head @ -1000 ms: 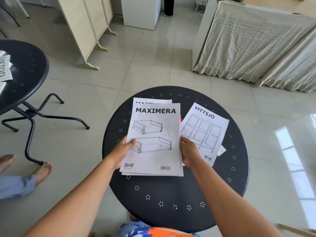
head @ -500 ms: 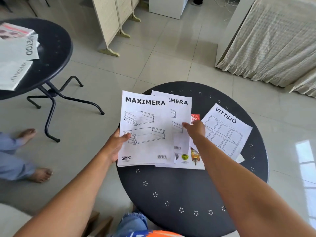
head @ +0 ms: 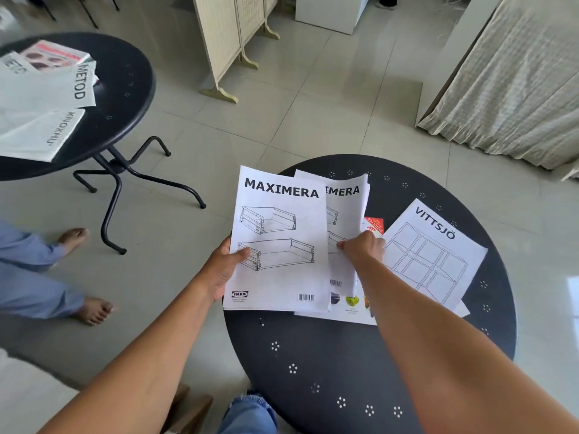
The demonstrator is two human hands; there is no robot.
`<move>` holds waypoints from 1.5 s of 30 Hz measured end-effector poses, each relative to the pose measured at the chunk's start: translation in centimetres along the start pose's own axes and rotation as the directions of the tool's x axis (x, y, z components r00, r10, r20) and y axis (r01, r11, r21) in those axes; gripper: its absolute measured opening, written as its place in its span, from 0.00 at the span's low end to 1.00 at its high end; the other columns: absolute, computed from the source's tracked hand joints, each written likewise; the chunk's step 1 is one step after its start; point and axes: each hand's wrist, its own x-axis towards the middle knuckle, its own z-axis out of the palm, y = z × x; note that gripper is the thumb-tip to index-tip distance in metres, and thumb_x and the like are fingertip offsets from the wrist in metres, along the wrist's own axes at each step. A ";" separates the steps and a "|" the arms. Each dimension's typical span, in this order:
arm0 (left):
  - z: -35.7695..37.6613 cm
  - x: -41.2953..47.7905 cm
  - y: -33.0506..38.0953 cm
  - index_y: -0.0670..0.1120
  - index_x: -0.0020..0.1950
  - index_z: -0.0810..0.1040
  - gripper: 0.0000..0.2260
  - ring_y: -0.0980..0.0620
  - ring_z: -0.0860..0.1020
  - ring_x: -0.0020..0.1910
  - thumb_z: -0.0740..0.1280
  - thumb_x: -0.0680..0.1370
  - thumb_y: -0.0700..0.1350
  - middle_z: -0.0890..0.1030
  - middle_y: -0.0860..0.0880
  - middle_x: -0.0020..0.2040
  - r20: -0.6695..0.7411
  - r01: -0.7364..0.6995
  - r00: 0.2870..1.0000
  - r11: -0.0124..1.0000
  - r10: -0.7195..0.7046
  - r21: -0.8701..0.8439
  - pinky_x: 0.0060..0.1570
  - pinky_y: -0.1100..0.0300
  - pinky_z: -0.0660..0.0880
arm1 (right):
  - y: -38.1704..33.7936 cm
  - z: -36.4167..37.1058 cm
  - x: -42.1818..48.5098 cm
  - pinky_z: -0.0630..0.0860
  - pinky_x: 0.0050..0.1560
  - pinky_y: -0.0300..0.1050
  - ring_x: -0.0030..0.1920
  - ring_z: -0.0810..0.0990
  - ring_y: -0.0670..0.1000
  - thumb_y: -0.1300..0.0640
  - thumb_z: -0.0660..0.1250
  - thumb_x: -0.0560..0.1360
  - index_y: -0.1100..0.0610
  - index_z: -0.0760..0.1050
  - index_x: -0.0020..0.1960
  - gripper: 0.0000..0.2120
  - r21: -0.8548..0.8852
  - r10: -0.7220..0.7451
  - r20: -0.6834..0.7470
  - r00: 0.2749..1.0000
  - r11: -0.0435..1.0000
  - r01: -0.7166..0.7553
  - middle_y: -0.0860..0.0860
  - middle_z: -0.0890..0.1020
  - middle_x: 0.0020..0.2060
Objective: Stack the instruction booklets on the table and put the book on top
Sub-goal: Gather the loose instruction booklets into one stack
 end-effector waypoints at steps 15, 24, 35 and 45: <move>5.9 0.3 2.3 0.51 0.66 0.72 0.14 0.48 0.81 0.53 0.59 0.82 0.40 0.80 0.46 0.60 0.134 -0.036 0.990 0.999 0.035 0.010 0.48 0.51 0.78 | 5.9 -5.5 -3.8 0.79 0.31 0.38 0.37 0.84 0.49 0.60 0.60 0.79 0.51 0.82 0.57 0.14 0.720 -0.168 0.181 0.969 0.694 -0.014 0.46 0.87 0.40; 8.2 0.8 0.2 0.49 0.60 0.77 0.09 0.43 0.83 0.51 0.62 0.81 0.42 0.84 0.44 0.56 0.214 0.029 0.976 0.999 -0.033 0.022 0.50 0.45 0.79 | 9.2 -7.1 -4.4 0.76 0.49 0.51 0.47 0.80 0.56 0.62 0.57 0.80 0.51 0.80 0.64 0.18 0.771 -0.387 0.425 0.819 0.628 -0.103 0.56 0.84 0.54; 10.7 0.3 -1.7 0.52 0.62 0.76 0.11 0.48 0.82 0.49 0.61 0.82 0.40 0.84 0.48 0.53 0.195 -0.006 0.981 0.997 -0.009 0.076 0.45 0.50 0.79 | 16.0 -9.4 0.9 0.66 0.67 0.57 0.70 0.68 0.60 0.32 0.75 0.63 0.64 0.62 0.73 0.52 0.266 0.463 -0.131 0.877 0.868 -0.419 0.60 0.68 0.69; 10.7 -0.1 -0.8 0.52 0.60 0.76 0.10 0.53 0.85 0.42 0.60 0.82 0.40 0.86 0.52 0.46 0.188 -0.018 0.982 0.997 0.002 0.080 0.35 0.55 0.81 | 15.3 -7.8 1.2 0.65 0.66 0.54 0.67 0.70 0.59 0.44 0.81 0.60 0.61 0.65 0.71 0.47 0.083 0.489 -0.196 0.850 0.872 -0.483 0.59 0.71 0.66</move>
